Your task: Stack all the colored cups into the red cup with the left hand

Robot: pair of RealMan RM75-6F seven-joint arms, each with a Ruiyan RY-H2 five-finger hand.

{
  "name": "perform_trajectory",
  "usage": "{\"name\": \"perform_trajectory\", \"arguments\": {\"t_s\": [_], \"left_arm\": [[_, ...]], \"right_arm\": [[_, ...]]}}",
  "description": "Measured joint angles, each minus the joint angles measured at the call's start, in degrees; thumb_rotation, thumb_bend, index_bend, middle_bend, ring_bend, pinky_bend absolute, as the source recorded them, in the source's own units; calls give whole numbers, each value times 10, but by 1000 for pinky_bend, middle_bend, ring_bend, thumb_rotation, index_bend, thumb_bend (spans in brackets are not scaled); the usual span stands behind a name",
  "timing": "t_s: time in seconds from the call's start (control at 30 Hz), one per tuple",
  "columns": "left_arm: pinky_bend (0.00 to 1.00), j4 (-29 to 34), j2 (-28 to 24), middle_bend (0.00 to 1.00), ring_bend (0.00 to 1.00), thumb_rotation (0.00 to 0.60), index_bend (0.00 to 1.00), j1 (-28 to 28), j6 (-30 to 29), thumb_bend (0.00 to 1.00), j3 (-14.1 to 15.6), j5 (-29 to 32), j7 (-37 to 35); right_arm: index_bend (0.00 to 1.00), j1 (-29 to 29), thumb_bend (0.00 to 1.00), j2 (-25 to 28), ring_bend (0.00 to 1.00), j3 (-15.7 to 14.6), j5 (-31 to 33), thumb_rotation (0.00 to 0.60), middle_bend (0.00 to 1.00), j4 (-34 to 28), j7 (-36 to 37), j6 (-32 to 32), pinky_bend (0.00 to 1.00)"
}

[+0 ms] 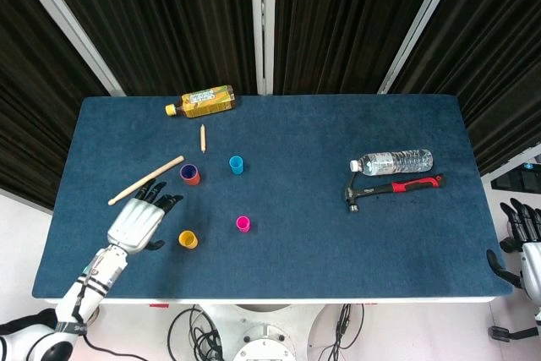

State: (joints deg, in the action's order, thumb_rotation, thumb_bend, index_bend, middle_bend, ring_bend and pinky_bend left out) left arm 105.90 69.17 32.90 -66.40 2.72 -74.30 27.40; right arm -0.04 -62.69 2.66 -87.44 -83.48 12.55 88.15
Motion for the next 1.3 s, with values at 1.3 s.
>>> {"name": "perform_trajectory", "arguments": {"t_s": [1.3], "left_arm": [[0,-188,142,386,47,600,387,-9,29,182,3,-138,-40]], "right_arm": [[0,1,311,-1,0,-8,-4,600,0,-16,-29,-12,0]]}}
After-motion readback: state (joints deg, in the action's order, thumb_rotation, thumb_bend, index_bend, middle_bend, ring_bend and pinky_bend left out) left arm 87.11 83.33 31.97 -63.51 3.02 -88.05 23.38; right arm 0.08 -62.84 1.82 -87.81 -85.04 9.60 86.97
